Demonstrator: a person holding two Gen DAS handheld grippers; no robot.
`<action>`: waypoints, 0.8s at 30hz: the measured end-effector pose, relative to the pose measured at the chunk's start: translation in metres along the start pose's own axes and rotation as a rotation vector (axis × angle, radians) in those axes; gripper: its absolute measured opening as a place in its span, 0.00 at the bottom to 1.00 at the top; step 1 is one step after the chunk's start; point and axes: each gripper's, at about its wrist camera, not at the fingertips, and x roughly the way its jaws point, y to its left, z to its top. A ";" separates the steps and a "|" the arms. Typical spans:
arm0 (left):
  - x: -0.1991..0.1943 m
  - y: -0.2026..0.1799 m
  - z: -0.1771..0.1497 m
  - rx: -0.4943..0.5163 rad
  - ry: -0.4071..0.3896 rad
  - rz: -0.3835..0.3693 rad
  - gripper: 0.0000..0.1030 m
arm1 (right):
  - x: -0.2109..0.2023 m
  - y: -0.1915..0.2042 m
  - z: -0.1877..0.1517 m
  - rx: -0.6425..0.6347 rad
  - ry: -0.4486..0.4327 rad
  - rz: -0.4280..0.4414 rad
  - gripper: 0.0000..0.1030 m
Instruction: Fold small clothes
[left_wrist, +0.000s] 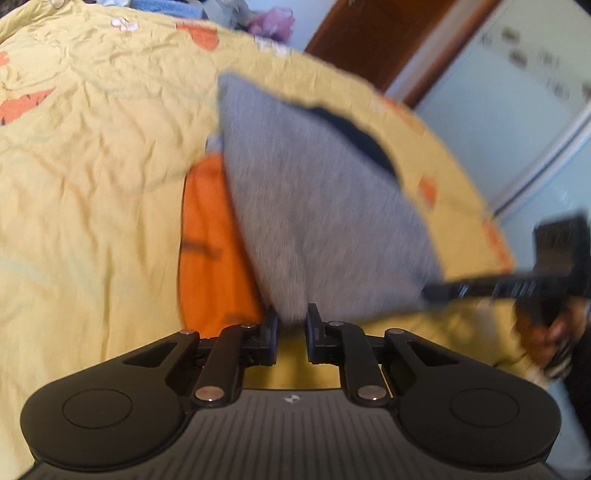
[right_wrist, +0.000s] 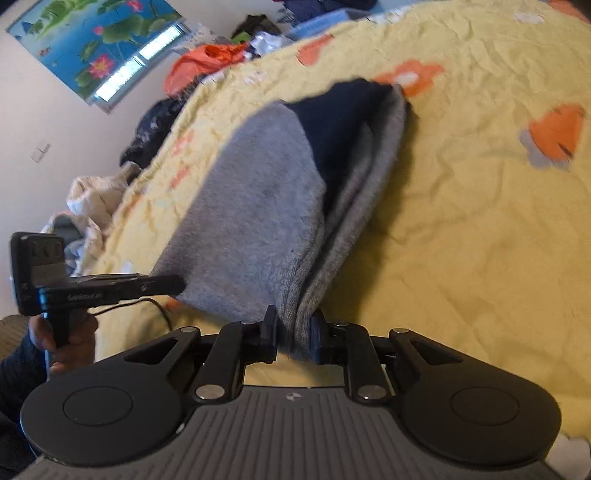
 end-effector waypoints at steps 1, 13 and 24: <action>0.000 0.000 -0.004 0.015 -0.024 0.007 0.12 | 0.002 -0.004 -0.002 0.026 -0.002 0.011 0.21; -0.055 -0.025 0.044 0.120 -0.469 0.116 0.86 | -0.029 -0.013 0.061 0.148 -0.395 -0.068 0.69; 0.104 -0.091 0.061 0.434 -0.243 0.267 0.90 | 0.090 0.014 0.131 -0.064 -0.310 -0.244 0.67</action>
